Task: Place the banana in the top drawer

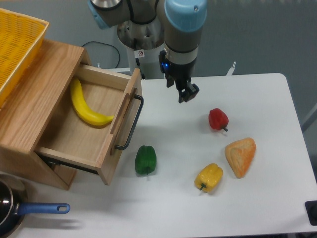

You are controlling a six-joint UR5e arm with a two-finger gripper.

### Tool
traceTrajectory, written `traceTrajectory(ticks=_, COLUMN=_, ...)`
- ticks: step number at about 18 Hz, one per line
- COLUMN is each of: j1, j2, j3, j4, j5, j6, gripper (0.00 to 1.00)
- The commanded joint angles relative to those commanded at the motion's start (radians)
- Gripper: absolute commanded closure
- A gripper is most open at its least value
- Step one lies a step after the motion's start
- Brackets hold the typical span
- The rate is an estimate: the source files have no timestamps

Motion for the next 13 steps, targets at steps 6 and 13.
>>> traceTrajectory(ticks=6, j1=0.0, j2=-0.002, j3=-0.006, j4=0.051, j5=-0.003, j6=0.008, gripper=0.0)
traceTrajectory(ticks=13, j1=0.018, j2=-0.032, j3=-0.002, j4=0.072, j5=-0.009, j6=-0.008, gripper=0.0)
